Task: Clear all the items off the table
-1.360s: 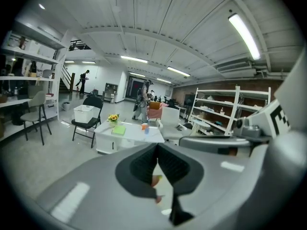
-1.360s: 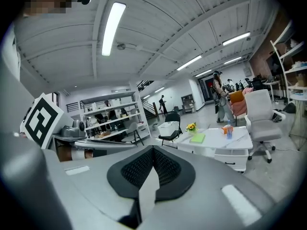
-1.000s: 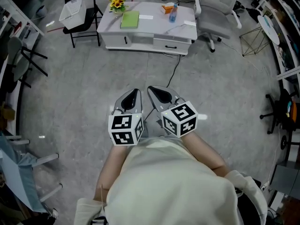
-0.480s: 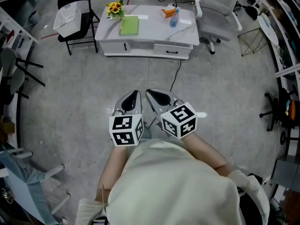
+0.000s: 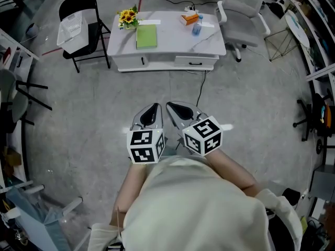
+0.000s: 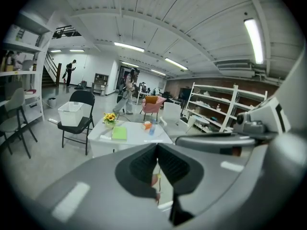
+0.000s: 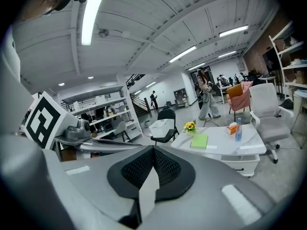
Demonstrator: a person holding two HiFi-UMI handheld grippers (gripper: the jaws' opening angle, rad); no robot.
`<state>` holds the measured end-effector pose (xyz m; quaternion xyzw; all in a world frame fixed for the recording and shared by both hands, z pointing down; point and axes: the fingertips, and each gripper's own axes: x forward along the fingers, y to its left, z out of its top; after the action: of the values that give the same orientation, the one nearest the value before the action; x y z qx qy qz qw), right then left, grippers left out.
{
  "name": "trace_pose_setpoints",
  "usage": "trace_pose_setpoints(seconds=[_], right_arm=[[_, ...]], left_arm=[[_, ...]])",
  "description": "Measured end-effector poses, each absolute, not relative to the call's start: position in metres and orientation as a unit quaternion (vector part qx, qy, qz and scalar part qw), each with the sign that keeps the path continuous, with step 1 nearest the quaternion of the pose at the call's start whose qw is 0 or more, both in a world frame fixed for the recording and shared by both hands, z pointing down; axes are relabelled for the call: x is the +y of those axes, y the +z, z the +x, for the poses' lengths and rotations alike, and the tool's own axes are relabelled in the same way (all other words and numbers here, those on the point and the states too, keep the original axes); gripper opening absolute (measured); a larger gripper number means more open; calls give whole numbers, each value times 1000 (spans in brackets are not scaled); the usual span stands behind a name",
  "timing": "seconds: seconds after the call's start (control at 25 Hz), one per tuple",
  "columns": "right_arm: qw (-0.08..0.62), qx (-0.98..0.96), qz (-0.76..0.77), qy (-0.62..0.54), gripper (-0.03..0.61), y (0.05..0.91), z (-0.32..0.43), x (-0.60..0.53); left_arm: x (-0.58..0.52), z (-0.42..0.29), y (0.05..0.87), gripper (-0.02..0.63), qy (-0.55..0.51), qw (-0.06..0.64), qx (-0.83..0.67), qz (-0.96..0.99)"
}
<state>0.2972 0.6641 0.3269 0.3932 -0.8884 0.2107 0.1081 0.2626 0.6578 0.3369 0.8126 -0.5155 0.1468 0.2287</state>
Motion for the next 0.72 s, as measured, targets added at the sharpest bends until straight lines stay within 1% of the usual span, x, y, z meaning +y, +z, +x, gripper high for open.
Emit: trace_pose_setpoints(seconds=[0.4,0.72], right_arm=[[106,-882,409,208,-2,331,255,617],[103,-879,412,215,-2,334,238,595]], left_arm=[[616,218,339,9,141,230,-511,816],[595,193,339,9,140,231,-516,813]])
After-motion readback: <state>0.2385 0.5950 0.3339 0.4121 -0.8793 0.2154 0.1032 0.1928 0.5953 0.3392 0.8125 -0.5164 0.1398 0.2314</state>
